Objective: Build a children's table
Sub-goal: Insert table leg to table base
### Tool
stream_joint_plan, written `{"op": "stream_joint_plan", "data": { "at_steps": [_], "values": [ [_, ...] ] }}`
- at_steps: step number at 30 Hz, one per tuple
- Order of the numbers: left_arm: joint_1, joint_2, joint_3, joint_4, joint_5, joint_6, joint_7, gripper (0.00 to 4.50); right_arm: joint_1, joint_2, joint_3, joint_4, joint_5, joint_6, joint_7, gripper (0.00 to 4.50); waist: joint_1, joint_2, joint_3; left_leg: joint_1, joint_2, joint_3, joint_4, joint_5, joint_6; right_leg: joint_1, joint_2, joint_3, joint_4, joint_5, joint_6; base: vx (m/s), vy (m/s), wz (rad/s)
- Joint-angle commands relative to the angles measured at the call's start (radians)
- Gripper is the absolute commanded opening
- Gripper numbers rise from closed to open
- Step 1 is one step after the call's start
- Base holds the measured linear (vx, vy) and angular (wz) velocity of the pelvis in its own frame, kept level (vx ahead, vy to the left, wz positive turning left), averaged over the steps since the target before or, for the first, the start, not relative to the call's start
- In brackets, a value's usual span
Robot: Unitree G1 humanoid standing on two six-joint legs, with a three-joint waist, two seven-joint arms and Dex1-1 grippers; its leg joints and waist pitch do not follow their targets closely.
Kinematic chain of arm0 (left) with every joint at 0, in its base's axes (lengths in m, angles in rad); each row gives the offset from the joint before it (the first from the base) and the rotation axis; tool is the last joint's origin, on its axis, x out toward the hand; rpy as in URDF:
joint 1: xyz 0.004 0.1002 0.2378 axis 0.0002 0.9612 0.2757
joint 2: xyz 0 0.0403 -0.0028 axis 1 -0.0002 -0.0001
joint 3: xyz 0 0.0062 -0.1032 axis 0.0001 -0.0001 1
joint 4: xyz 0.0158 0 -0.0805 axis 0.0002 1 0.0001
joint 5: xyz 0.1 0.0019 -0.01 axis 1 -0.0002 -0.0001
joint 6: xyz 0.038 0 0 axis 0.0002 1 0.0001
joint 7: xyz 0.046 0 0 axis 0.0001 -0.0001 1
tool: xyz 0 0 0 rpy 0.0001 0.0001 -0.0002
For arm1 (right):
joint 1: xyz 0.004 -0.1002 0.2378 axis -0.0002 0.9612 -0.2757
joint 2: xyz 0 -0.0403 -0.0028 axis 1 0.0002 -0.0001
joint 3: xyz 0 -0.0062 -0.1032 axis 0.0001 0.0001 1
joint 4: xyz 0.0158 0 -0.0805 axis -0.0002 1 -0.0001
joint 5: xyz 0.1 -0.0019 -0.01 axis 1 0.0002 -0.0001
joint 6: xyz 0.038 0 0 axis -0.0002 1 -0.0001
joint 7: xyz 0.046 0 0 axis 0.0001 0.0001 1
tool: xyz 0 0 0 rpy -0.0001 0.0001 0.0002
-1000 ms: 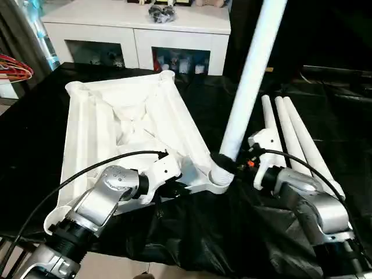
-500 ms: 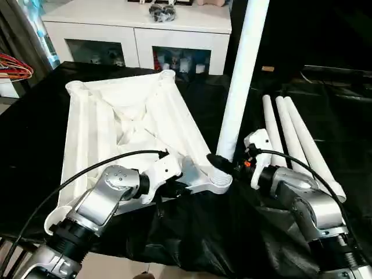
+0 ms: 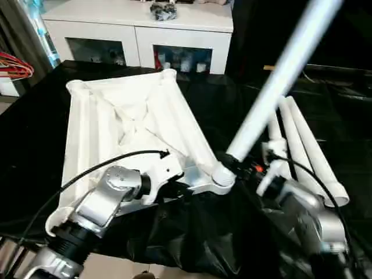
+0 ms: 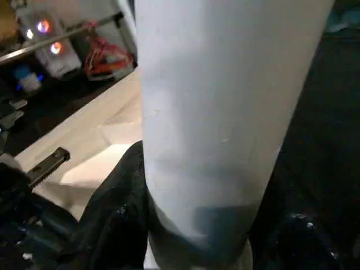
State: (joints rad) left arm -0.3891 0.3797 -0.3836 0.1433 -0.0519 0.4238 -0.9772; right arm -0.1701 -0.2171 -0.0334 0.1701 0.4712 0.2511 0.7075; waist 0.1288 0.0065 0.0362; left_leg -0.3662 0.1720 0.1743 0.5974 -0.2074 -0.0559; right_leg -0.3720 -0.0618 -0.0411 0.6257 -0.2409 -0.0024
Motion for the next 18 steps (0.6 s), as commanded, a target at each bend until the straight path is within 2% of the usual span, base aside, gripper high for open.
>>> {"op": "stream_joint_plan", "data": {
  "at_steps": [1,2,6,8,13,18],
  "values": [
    [-0.013,-0.019,0.039,-0.046,-0.061,-0.026,0.002,0.00,0.055,-0.019,0.016,0.059,-0.065,-0.022,-0.007,1.88,-0.005,-0.002,-0.048,0.009,0.061,-0.021,-0.076,-0.081,0.038,0.033,-0.087,0.047,-0.066,0.025,-0.215,0.000,0.000,0.00],
    [-0.013,-0.019,0.039,-0.046,-0.061,-0.026,0.002,0.00,0.055,-0.019,0.016,0.059,-0.065,-0.022,-0.007,1.88,-0.006,-0.005,-0.047,0.009,0.060,-0.020,-0.075,-0.087,0.040,0.033,-0.086,0.047,-0.068,0.021,-0.211,0.000,0.000,0.00],
    [-0.014,-0.023,0.042,-0.046,-0.059,-0.024,0.007,0.00,0.079,-0.008,0.016,0.049,-0.065,-0.043,-0.002,1.88,-0.005,-0.004,-0.044,0.010,0.062,-0.021,-0.079,-0.111,0.040,0.032,-0.086,0.047,-0.073,-0.033,-0.203,0.000,0.000,0.00],
    [-0.014,-0.023,0.043,-0.047,-0.058,-0.022,0.006,0.00,0.084,-0.007,0.018,0.046,-0.069,-0.058,-0.005,1.88,-0.004,0.000,-0.044,0.009,0.063,-0.022,-0.080,-0.111,0.037,0.031,-0.087,0.047,-0.072,-0.030,-0.203,0.000,0.000,0.00],
    [-0.013,-0.020,0.047,-0.047,-0.050,-0.021,0.005,0.00,0.095,-0.032,0.053,0.015,-0.111,-0.113,0.003,1.88,-0.003,-0.002,-0.045,0.009,0.062,-0.022,-0.078,-0.106,0.039,0.032,-0.086,0.048,-0.072,-0.014,-0.200,0.000,0.000,0.00],
    [-0.015,-0.018,0.047,-0.044,-0.047,-0.021,0.004,0.00,0.089,-0.057,0.087,0.014,-0.143,-0.124,0.028,1.88,-0.002,-0.005,-0.044,0.007,0.060,-0.021,-0.077,-0.104,0.043,0.035,-0.086,0.048,-0.072,-0.009,-0.194,0.000,0.000,0.00]
  ]
}}
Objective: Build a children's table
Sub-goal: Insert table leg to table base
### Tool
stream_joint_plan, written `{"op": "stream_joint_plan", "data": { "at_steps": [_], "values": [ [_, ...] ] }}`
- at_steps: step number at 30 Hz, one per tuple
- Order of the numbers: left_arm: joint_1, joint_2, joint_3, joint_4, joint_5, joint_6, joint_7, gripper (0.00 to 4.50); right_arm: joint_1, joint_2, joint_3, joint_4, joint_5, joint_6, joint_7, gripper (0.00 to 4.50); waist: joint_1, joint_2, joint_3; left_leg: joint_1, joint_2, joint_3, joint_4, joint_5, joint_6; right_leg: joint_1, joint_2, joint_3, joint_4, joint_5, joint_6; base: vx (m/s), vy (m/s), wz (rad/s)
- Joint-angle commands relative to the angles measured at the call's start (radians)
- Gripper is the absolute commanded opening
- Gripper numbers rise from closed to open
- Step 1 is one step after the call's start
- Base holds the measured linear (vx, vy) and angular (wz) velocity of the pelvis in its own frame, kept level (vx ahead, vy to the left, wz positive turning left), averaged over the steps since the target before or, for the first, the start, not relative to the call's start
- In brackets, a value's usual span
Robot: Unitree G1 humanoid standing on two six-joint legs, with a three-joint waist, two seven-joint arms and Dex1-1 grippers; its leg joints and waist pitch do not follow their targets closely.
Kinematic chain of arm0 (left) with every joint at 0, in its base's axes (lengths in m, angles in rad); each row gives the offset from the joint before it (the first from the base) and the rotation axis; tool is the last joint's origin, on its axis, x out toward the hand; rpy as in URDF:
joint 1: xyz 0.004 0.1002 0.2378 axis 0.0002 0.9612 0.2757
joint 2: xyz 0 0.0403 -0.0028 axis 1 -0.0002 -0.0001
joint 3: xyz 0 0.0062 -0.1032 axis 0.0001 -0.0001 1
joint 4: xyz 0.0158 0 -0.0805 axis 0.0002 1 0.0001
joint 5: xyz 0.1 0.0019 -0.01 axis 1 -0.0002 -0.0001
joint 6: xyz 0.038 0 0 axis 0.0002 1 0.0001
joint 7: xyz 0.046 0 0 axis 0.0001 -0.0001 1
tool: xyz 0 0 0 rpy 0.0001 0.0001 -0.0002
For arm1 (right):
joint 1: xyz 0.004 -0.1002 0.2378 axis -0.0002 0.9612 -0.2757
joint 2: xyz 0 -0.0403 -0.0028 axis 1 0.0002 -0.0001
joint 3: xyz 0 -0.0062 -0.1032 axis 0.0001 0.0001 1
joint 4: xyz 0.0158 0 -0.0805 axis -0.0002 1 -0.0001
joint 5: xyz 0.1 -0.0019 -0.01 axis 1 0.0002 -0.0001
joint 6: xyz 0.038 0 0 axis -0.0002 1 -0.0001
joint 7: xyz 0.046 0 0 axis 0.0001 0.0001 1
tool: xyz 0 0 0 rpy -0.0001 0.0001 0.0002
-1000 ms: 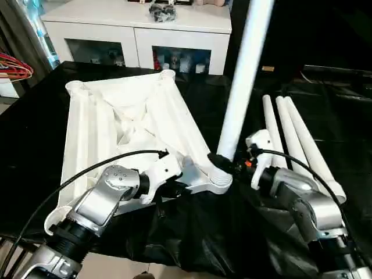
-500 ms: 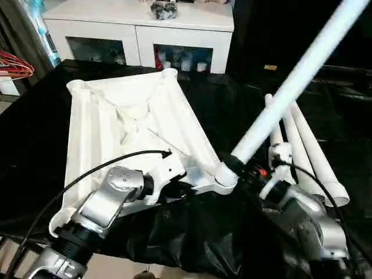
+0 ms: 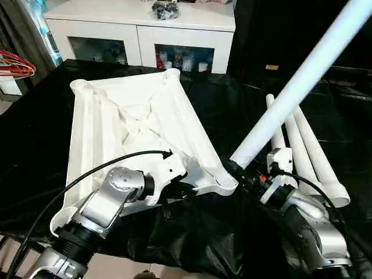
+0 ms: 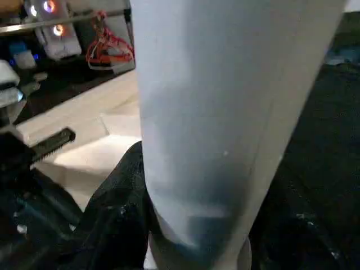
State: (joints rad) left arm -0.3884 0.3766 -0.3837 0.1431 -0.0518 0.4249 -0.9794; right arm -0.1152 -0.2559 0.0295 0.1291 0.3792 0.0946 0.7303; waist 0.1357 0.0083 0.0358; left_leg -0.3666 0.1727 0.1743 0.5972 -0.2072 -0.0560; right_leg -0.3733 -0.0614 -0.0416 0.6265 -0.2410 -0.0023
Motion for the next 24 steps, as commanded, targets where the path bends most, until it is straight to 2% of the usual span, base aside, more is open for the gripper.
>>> {"op": "stream_joint_plan", "data": {
  "at_steps": [1,9,20,21,22,24],
  "values": [
    [-0.016,-0.015,0.046,-0.044,-0.046,-0.022,0.006,0.00,0.030,-0.024,0.032,0.061,-0.059,0.026,0.018,1.88,-0.008,-0.006,-0.044,0.009,0.059,-0.021,-0.077,-0.106,0.044,0.035,-0.087,0.049,-0.074,-0.013,-0.194,0.000,0.000,0.00],
    [-0.021,-0.011,0.045,-0.040,-0.042,-0.027,0.004,0.00,0.010,-0.048,0.066,0.074,-0.066,0.024,0.063,1.88,-0.009,-0.007,-0.045,0.009,0.061,-0.021,-0.075,-0.096,0.056,0.034,-0.086,0.048,-0.072,-0.007,-0.204,0.000,0.000,0.00],
    [-0.050,0.014,0.023,-0.021,-0.035,-0.059,-0.051,0.00,-0.129,-0.084,0.138,0.187,-0.117,0.040,0.176,1.88,-0.029,-0.009,-0.042,0.008,0.060,-0.021,-0.075,-0.115,0.054,0.035,-0.086,0.047,-0.074,-0.052,-0.223,0.000,0.000,0.00],
    [-0.054,0.016,0.022,-0.018,-0.033,-0.062,-0.054,0.00,-0.138,-0.086,0.142,0.193,-0.117,0.039,0.186,1.88,-0.028,-0.009,-0.043,0.008,0.060,-0.021,-0.075,-0.110,0.054,0.036,-0.086,0.047,-0.074,-0.047,-0.223,0.000,0.000,0.00],
    [-0.059,0.020,0.021,-0.013,-0.032,-0.066,-0.060,0.00,-0.147,-0.091,0.149,0.200,-0.118,0.038,0.204,1.88,-0.028,-0.015,-0.044,0.009,0.061,-0.020,-0.074,-0.098,0.057,0.037,-0.086,0.047,-0.071,-0.021,-0.228,0.000,0.000,0.00],
    [-0.068,0.027,0.016,-0.007,-0.031,-0.077,-0.077,0.00,-0.158,-0.102,0.161,0.209,-0.119,0.037,0.238,1.88,-0.027,-0.011,-0.046,0.011,0.061,-0.020,-0.073,-0.089,0.062,0.035,-0.085,0.046,-0.069,-0.002,-0.234,0.000,0.000,0.00]
  ]
}}
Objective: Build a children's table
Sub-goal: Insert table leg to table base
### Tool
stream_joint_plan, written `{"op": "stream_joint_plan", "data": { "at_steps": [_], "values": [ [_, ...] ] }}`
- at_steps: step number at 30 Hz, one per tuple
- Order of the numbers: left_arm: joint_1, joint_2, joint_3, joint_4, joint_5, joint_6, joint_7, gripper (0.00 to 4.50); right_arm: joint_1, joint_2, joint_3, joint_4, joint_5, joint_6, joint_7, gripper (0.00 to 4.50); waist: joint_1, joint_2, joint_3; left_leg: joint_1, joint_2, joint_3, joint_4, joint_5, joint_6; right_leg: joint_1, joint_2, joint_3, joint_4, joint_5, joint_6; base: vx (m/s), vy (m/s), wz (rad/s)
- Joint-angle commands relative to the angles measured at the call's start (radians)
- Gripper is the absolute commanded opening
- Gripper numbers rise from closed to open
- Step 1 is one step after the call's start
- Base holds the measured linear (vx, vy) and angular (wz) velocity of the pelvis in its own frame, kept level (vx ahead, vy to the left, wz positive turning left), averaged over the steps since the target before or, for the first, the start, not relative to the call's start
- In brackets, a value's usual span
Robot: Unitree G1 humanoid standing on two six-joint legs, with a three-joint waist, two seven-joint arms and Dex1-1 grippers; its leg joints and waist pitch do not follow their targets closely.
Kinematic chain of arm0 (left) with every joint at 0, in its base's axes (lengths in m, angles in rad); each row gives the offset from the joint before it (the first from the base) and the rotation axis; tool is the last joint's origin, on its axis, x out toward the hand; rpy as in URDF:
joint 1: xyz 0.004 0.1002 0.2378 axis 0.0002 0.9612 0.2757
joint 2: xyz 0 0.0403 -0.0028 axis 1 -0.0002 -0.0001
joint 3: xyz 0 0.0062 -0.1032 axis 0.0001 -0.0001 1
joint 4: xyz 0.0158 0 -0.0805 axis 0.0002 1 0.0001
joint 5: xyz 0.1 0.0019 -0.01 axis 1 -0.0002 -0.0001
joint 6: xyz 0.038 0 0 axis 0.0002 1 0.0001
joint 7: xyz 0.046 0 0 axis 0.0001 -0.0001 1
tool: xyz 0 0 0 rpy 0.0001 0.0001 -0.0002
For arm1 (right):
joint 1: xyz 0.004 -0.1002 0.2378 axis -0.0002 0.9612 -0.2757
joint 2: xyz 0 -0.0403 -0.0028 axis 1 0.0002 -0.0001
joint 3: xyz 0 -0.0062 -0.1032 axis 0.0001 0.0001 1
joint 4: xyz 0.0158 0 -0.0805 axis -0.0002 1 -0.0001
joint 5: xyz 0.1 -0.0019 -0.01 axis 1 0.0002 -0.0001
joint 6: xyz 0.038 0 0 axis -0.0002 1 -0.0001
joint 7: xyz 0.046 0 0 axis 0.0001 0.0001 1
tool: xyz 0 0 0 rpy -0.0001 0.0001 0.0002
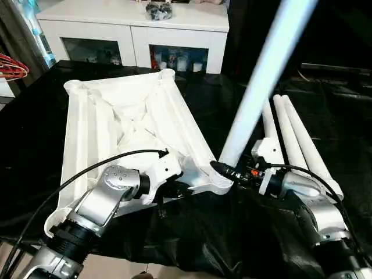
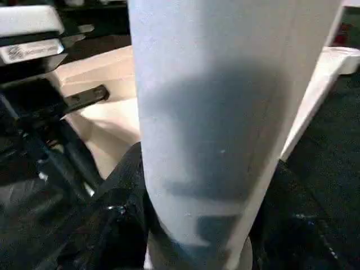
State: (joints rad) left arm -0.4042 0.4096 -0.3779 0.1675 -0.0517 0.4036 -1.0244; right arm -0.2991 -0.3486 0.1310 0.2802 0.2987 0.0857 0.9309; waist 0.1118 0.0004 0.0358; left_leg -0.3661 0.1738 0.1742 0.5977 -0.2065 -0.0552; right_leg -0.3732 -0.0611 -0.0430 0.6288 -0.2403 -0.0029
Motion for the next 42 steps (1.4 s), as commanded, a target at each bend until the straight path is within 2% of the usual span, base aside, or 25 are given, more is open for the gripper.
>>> {"op": "stream_joint_plan", "data": {
  "at_steps": [1,5,9,13,18,21,22,23,24,26,29,32,33,34,35,37,38,39,42],
  "values": [
    [-0.059,-0.001,0.003,-0.023,-0.029,-0.067,-0.048,0.00,0.023,-0.016,0.068,0.063,-0.040,0.044,0.063,1.88,-0.003,-0.003,-0.045,0.010,0.059,-0.020,-0.073,-0.093,0.063,0.036,-0.086,0.047,-0.071,0.004,-0.238,0.000,0.000,0.00],
    [-0.079,0.009,-0.015,0.002,-0.023,-0.101,-0.094,0.00,0.011,-0.028,0.089,0.087,-0.054,0.026,0.111,1.88,0.001,-0.001,-0.047,0.014,0.061,-0.019,-0.073,-0.099,0.064,0.034,-0.085,0.047,-0.069,0.014,-0.244,0.000,0.000,0.00],
    [-0.102,0.009,-0.022,0.033,-0.019,-0.126,-0.118,0.00,0.010,-0.032,0.099,0.094,-0.058,0.011,0.135,1.88,0.002,-0.003,-0.047,0.012,0.061,-0.020,-0.073,-0.102,0.061,0.037,-0.088,0.047,-0.067,0.035,-0.252,0.000,0.000,0.00],
    [-0.153,0.008,-0.017,0.114,-0.010,-0.181,-0.151,0.00,0.025,-0.037,0.108,0.086,-0.053,-0.012,0.173,1.88,0.006,-0.002,-0.048,0.012,0.061,-0.020,-0.072,-0.103,0.058,0.037,-0.088,0.047,-0.067,0.045,-0.253,0.000,0.000,0.00],
    [-0.174,0.004,-0.012,0.150,-0.011,-0.194,-0.157,0.00,0.029,-0.034,0.107,0.088,-0.051,-0.021,0.183,1.88,0.009,-0.001,-0.051,0.013,0.063,-0.021,-0.072,-0.095,0.059,0.040,-0.090,0.045,-0.062,0.078,-0.262,0.000,0.000,0.00],
    [-0.181,-0.004,-0.005,0.171,-0.003,-0.194,-0.139,0.00,0.030,-0.024,0.101,0.098,-0.052,-0.028,0.170,1.88,0.009,-0.001,-0.050,0.014,0.063,-0.021,-0.072,-0.101,0.060,0.039,-0.090,0.045,-0.063,0.073,-0.267,0.000,0.000,0.00],
    [-0.181,-0.006,-0.003,0.174,-0.003,-0.192,-0.133,0.00,0.029,-0.021,0.098,0.101,-0.050,-0.026,0.165,1.88,0.009,-0.001,-0.049,0.014,0.064,-0.021,-0.073,-0.112,0.058,0.038,-0.091,0.045,-0.065,0.057,-0.268,0.000,0.000,0.00],
    [-0.181,-0.017,0.005,0.180,-0.006,-0.189,-0.120,0.00,0.017,-0.005,0.084,0.125,-0.054,-0.025,0.133,1.88,0.008,-0.006,-0.047,0.014,0.064,-0.020,-0.075,-0.123,0.056,0.038,-0.091,0.046,-0.068,0.036,-0.267,0.000,0.000,0.00],
    [-0.181,-0.026,0.010,0.185,-0.010,-0.189,-0.111,0.00,0.008,0.005,0.075,0.142,-0.057,-0.028,0.112,1.88,0.008,-0.004,-0.046,0.015,0.064,-0.020,-0.077,-0.132,0.051,0.036,-0.093,0.046,-0.068,0.010,-0.269,0.000,0.000,0.00],
    [-0.176,-0.038,0.021,0.178,-0.020,-0.175,-0.096,0.00,-0.016,0.024,0.060,0.185,-0.078,-0.035,0.048,1.88,0.005,-0.005,-0.044,0.015,0.065,-0.022,-0.080,-0.153,0.036,0.037,-0.095,0.046,-0.074,-0.041,-0.263,0.000,0.000,0.00],
    [-0.167,-0.063,0.041,0.150,-0.030,-0.134,-0.049,0.00,-0.071,0.064,0.027,0.272,-0.107,-0.053,-0.074,1.88,-0.007,-0.007,-0.042,0.013,0.064,-0.024,-0.086,-0.180,0.009,0.037,-0.097,0.046,-0.079,-0.112,-0.249,0.000,0.000,0.00],
    [-0.159,-0.081,0.052,0.122,-0.030,-0.098,-0.008,0.00,-0.116,0.091,0.005,0.340,-0.122,-0.060,-0.167,1.88,-0.023,-0.007,-0.040,0.011,0.064,-0.025,-0.088,-0.185,-0.002,0.034,-0.094,0.047,-0.078,-0.105,-0.252,0.000,0.000,0.00],
    [-0.155,-0.100,0.062,0.099,-0.020,-0.060,0.045,0.00,-0.148,0.113,-0.011,0.386,-0.127,-0.062,-0.229,1.88,-0.027,-0.009,-0.040,0.009,0.061,-0.025,-0.087,-0.182,-0.001,0.037,-0.093,0.047,-0.079,-0.106,-0.251,0.000,0.000,0.00],
    [-0.156,-0.141,0.084,0.068,0.011,0.017,0.161,0.00,-0.198,0.144,-0.034,0.462,-0.136,-0.074,-0.323,1.88,-0.034,-0.007,-0.043,0.007,0.064,-0.024,-0.085,-0.160,-0.004,0.037,-0.096,0.047,-0.073,-0.082,-0.259,0.000,0.000,0.00],
    [-0.157,-0.149,0.089,0.064,0.017,0.032,0.185,0.00,-0.206,0.149,-0.038,0.473,-0.137,-0.075,-0.337,1.88,-0.037,-0.008,-0.042,0.008,0.063,-0.025,-0.085,-0.153,-0.003,0.037,-0.095,0.047,-0.076,-0.080,-0.262,0.000,0.000,0.00],
    [-0.158,-0.192,0.113,0.038,0.031,0.098,0.277,0.00,-0.237,0.173,-0.055,0.518,-0.133,-0.075,-0.387,1.88,-0.037,-0.010,-0.048,0.006,0.060,-0.021,-0.075,-0.100,0.010,0.040,-0.094,0.048,-0.068,-0.007,-0.277,0.000,0.000,0.00],
    [-0.156,-0.215,0.123,0.018,0.038,0.128,0.323,0.00,-0.253,0.185,-0.064,0.542,-0.134,-0.078,-0.412,1.88,-0.032,-0.015,-0.053,0.002,0.057,-0.019,-0.070,-0.050,0.034,0.043,-0.090,0.047,-0.062,0.069,-0.280,0.000,0.000,0.00],
    [-0.153,-0.229,0.129,0.006,0.039,0.143,0.345,0.00,-0.261,0.191,-0.068,0.557,-0.134,-0.081,-0.424,1.88,-0.032,-0.014,-0.055,-0.002,0.055,-0.020,-0.066,-0.005,0.058,0.045,-0.088,0.045,-0.053,0.145,-0.289,0.000,0.000,0.00],
    [-0.135,-0.295,0.142,-0.046,0.047,0.193,0.431,0.00,-0.291,0.221,-0.070,0.614,-0.136,-0.095,-0.456,1.88,-0.028,-0.019,-0.057,-0.003,0.055,-0.017,-0.059,0.027,0.106,0.045,-0.087,0.044,-0.048,0.227,-0.309,0.000,0.000,0.00]
  ]
}}
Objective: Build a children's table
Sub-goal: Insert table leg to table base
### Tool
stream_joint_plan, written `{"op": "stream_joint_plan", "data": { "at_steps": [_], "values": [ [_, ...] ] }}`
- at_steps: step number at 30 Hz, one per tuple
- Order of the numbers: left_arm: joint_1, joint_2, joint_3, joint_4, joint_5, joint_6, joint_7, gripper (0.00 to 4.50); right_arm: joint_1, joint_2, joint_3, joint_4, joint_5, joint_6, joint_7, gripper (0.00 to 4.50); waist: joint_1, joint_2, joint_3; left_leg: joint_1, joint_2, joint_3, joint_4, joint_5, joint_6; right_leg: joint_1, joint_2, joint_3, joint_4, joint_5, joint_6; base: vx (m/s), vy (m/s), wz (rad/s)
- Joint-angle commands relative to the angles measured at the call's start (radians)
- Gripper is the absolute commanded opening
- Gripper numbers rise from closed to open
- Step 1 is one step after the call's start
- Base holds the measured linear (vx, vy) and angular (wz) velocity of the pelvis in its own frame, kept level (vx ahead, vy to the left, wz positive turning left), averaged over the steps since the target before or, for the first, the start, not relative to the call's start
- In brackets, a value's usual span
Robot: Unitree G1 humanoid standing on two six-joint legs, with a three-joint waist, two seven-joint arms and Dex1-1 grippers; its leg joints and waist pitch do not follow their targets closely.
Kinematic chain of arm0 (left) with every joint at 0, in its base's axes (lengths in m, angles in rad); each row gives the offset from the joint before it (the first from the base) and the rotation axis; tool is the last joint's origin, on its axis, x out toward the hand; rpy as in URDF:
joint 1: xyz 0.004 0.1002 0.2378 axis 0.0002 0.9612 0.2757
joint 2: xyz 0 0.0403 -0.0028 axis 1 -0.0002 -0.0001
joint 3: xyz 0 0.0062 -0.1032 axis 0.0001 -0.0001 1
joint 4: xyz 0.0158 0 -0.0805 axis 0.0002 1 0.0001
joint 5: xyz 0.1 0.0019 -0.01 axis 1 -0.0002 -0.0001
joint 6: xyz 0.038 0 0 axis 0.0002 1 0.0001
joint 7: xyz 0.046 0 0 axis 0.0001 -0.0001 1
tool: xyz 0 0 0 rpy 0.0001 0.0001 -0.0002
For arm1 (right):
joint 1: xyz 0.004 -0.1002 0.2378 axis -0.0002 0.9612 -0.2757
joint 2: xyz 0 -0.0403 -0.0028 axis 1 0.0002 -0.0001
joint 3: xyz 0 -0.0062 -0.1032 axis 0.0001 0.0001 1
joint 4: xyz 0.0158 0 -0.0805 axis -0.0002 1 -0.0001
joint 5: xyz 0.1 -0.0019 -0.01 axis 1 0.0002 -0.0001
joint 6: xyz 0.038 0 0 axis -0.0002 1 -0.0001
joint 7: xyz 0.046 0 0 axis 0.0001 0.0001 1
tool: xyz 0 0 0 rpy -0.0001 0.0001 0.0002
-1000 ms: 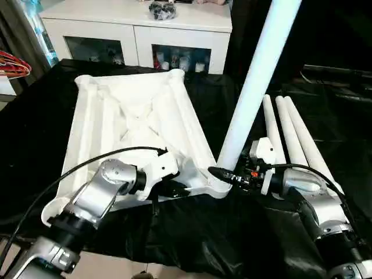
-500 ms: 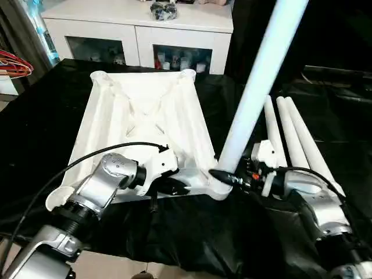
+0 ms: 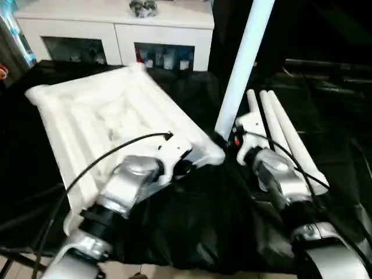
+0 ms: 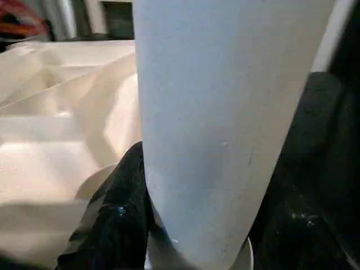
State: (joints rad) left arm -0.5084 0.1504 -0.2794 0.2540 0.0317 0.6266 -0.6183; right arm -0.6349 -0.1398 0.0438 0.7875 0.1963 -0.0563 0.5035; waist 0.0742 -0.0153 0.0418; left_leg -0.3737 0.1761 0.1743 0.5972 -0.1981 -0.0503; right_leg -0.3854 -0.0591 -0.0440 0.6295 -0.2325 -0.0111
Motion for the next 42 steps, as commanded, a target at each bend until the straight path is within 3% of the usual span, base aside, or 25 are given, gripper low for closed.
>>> {"op": "stream_joint_plan", "data": {
  "at_steps": [1,5,9,17,19,21,25,29,33,36,42],
  "values": [
    [-0.028,-0.041,0.042,-0.132,-0.036,-0.029,0.030,0.00,0.043,0.019,0.019,0.112,-0.036,0.045,-0.032,1.88,0.009,-0.004,-0.062,0.005,0.053,-0.017,-0.058,0.015,0.112,0.055,-0.089,0.044,-0.050,0.211,-0.301,0.000,0.000,0.00],
    [-0.020,-0.040,0.033,-0.131,-0.031,-0.026,0.030,0.00,0.028,0.038,0.018,0.144,-0.040,0.030,-0.036,1.88,0.009,-0.001,-0.056,0.010,0.058,-0.018,-0.064,-0.037,0.107,0.051,-0.089,0.043,-0.059,0.118,-0.291,0.000,0.000,0.00],
    [-0.020,-0.040,0.034,-0.149,-0.030,0.011,0.053,0.00,0.008,0.053,0.008,0.187,-0.048,0.006,-0.046,1.88,0.004,0.002,-0.053,0.011,0.058,-0.018,-0.070,-0.089,0.068,0.051,-0.091,0.045,-0.065,0.040,-0.280,0.000,0.000,0.00],
    [-0.027,-0.018,0.024,-0.150,-0.031,0.001,0.036,0.00,-0.003,0.067,-0.009,0.211,-0.041,-0.027,-0.028,1.88,-0.003,0.001,-0.053,0.008,0.056,-0.018,-0.069,-0.078,0.078,0.051,-0.089,0.045,-0.064,0.075,-0.283,0.000,0.000,0.00],
    [-0.024,-0.012,0.017,-0.152,-0.036,-0.017,0.020,0.00,-0.004,0.065,-0.011,0.207,-0.041,-0.031,-0.020,2.44,-0.003,0.001,-0.054,0.009,0.056,-0.018,-0.068,-0.075,0.079,0.051,-0.090,0.045,-0.063,0.078,-0.283,0.000,0.000,0.00],
    [-0.017,-0.001,0.002,-0.157,-0.041,-0.051,-0.006,0.00,-0.007,0.064,-0.014,0.198,-0.034,-0.042,0.010,2.64,-0.003,0.001,-0.055,0.009,0.056,-0.018,-0.067,-0.069,0.087,0.051,-0.090,0.045,-0.062,0.093,-0.287,0.000,0.000,0.00],
    [-0.013,0.005,-0.004,-0.161,-0.042,-0.058,-0.016,0.00,-0.008,0.066,-0.023,0.182,-0.024,-0.046,0.028,2.92,0.002,0.004,-0.059,0.008,0.058,-0.018,-0.063,-0.025,0.103,0.051,-0.088,0.044,-0.053,0.158,-0.299,0.000,0.000,0.00],
    [-0.009,0.017,-0.014,-0.163,-0.043,-0.072,-0.040,0.00,0.004,0.061,-0.030,0.131,-0.005,-0.048,0.055,3.30,0.010,0.007,-0.058,0.010,0.058,-0.016,-0.061,-0.025,0.111,0.050,-0.089,0.044,-0.054,0.154,-0.303,0.000,0.000,0.00],
    [-0.007,0.033,-0.027,-0.166,-0.048,-0.103,-0.076,0.00,0.036,0.043,-0.032,0.058,0.005,-0.044,0.117,3.62,0.023,0.005,-0.066,0.004,0.055,-0.015,-0.049,0.051,0.141,0.048,-0.086,0.044,-0.039,0.270,-0.302,0.000,0.000,0.00],
    [0.000,0.048,-0.035,-0.172,-0.055,-0.121,-0.110,0.00,0.061,0.023,-0.019,0.007,0.009,-0.030,0.164,3.97,0.027,0.005,-0.064,0.004,0.057,-0.015,-0.050,0.036,0.146,0.047,-0.085,0.042,-0.041,0.250,-0.300,0.000,0.000,0.00],
    [0.016,0.087,-0.058,-0.159,-0.069,-0.181,-0.198,0.00,0.121,-0.032,0.013,-0.108,0.020,0.018,0.290,3.97,0.039,0.005,-0.062,0.006,0.057,-0.015,-0.051,0.017,0.133,0.046,-0.083,0.043,-0.044,0.210,-0.284,0.000,0.000,0.00]
  ]
}}
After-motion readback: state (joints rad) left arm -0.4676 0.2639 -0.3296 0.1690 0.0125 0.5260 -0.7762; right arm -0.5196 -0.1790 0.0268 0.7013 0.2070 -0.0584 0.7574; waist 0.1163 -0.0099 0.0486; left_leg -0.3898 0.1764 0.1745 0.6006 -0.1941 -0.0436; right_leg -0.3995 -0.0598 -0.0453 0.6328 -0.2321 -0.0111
